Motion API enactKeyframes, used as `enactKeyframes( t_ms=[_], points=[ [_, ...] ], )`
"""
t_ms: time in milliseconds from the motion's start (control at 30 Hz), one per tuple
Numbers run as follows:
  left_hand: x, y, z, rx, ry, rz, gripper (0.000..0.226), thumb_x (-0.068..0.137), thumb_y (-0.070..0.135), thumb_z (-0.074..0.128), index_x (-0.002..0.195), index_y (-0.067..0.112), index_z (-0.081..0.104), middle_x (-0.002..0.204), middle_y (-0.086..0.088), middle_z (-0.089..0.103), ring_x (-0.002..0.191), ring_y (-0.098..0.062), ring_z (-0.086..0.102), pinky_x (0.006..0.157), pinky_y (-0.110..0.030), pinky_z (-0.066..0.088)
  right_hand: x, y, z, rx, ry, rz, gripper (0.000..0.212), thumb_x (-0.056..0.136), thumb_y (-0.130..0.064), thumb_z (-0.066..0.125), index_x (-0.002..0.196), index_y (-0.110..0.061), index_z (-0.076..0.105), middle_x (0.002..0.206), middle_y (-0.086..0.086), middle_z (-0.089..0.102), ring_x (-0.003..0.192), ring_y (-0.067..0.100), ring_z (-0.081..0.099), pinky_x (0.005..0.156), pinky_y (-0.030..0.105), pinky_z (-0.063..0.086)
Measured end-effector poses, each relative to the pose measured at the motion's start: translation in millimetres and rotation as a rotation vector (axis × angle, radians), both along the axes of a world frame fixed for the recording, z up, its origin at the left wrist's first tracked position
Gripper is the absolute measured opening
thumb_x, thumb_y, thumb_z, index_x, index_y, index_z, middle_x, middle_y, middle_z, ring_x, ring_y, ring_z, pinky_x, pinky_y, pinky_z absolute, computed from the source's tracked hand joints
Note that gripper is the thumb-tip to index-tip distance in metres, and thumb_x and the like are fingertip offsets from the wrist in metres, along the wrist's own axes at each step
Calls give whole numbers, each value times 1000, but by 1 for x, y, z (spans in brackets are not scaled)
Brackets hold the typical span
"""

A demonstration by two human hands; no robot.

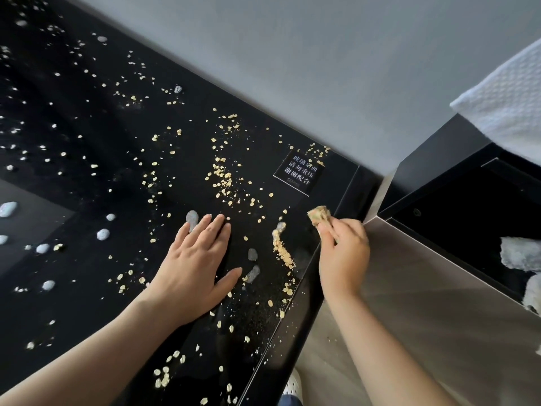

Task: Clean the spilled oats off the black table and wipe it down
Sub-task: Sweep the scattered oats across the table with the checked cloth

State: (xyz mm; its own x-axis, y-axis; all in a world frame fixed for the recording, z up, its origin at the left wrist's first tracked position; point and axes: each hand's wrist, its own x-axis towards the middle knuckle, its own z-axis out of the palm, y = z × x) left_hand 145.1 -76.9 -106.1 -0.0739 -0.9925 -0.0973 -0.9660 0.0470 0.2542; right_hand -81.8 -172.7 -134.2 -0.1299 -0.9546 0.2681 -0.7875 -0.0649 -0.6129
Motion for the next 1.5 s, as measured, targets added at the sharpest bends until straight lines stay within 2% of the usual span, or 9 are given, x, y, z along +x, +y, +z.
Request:
enactKeyframes(
  t_ms=[233, 333, 467, 633, 967, 1033, 1200, 1333, 1500],
  points=[
    [4, 6, -8, 3, 12, 3, 77, 86, 61, 31, 142, 10, 42, 155, -3, 28, 145, -22, 19, 116, -49, 17, 31, 61, 12, 109, -172, 268, 17, 88, -16, 68, 104, -16, 74, 89, -9, 58, 79, 8, 59, 69, 18, 47],
    [5, 5, -9, 5, 27, 2, 78, 86, 62, 28, 144, 11, 40, 156, -3, 25, 146, -21, 16, 117, -48, 15, 20, 50, 28, 83, -274, 178, 12, 87, -14, 68, 97, -15, 75, 86, -4, 59, 72, 6, 58, 66, 17, 45],
    [5, 6, -10, 13, 35, -1, 80, 85, 63, 24, 147, 12, 35, 158, -2, 19, 147, -20, 10, 119, -47, 11, -8, 21, 31, 47, -162, -1, 14, 86, -13, 67, 98, -10, 74, 87, 0, 60, 79, 15, 58, 73, 26, 44],
    [5, 6, -13, 5, 34, -2, 79, 87, 62, 27, 145, 10, 37, 157, -4, 22, 146, -22, 13, 118, -50, 15, -1, 29, 9, 33, -56, -111, 16, 87, -9, 67, 100, -4, 73, 91, 5, 59, 74, 10, 47, 67, 5, 29],
    [8, 6, -12, 24, -10, -47, 86, 82, 67, 31, 145, 9, 36, 157, -7, 23, 146, -25, 17, 117, -50, 15, 45, 77, 18, 131, -146, 194, 14, 88, -17, 67, 100, -14, 74, 88, -8, 58, 75, 5, 57, 65, 14, 45],
    [10, 6, -11, 36, -20, -59, 89, 80, 69, 32, 146, 9, 35, 157, -7, 21, 146, -26, 16, 117, -50, 14, 34, 76, 31, 100, -189, 145, 14, 87, -14, 67, 100, -13, 74, 89, -7, 58, 75, 6, 58, 66, 17, 45],
    [13, 6, -10, 57, -18, -86, 97, 76, 73, 30, 149, 10, 26, 159, -6, 12, 147, -24, 8, 117, -47, 5, -12, 80, 29, 68, -32, -50, 12, 85, -6, 69, 96, -3, 73, 86, 2, 58, 72, 10, 54, 66, 1, 33],
    [13, 7, -11, 39, -11, -84, 100, 74, 75, 30, 150, 10, 24, 160, -6, 10, 147, -24, 5, 117, -47, 2, 3, 94, 9, 58, -75, -144, 16, 85, -7, 68, 100, -3, 73, 86, -1, 55, 71, 14, 52, 65, 7, 34],
    [10, 7, -13, 8, 4, -72, 98, 74, 73, 32, 148, 10, 28, 159, -5, 14, 147, -23, 8, 117, -46, 3, 27, 108, 6, 8, -43, -24, 16, 83, -7, 70, 99, -5, 73, 87, -3, 56, 68, 11, 53, 62, 10, 39]
  ],
)
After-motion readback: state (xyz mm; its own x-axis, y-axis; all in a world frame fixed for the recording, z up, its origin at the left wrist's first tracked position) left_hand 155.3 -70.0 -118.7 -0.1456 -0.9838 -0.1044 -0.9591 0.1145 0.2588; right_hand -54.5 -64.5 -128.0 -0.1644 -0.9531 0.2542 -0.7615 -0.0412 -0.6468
